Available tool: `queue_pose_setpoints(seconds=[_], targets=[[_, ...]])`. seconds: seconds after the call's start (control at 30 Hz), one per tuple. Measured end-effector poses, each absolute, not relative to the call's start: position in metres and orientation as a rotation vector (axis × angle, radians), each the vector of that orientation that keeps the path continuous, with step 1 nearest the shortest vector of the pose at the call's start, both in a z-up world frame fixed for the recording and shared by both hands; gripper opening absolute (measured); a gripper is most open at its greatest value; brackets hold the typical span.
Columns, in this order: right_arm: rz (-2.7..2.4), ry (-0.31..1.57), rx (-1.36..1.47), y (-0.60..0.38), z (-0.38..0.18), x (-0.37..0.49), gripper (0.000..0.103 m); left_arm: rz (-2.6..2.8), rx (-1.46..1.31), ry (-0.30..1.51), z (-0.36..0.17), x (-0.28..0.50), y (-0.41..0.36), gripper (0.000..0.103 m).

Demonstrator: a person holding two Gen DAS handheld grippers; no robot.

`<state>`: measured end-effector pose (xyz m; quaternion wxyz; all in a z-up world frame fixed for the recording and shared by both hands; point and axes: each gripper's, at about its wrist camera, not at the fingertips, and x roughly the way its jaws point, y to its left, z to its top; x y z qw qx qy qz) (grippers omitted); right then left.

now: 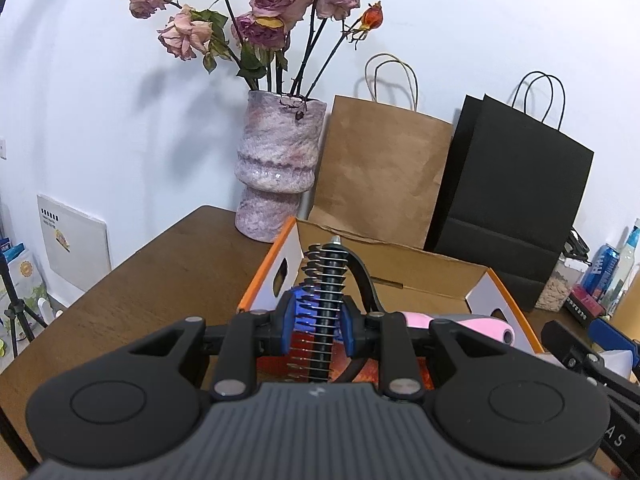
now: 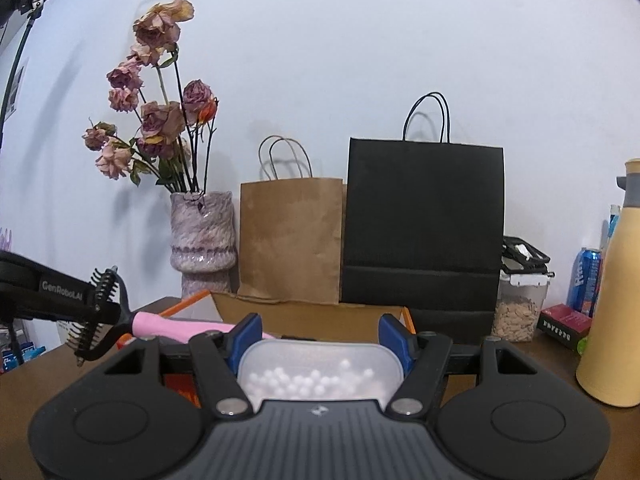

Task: Organize rigid objects
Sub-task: 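Carry the pink-handled brush and cotton-bud box over into the red box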

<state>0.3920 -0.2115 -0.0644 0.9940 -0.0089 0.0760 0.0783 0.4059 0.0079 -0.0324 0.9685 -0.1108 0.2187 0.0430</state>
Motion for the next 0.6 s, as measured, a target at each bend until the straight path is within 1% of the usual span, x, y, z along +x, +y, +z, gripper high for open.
queue_pose_setpoints(seconds=[0.6], targets=[[0.164, 0.129, -0.023, -0.204, -0.061, 0.444, 0.064, 0.099, -0.208, 0.43, -0.031, 0.45, 0.006, 0.024]])
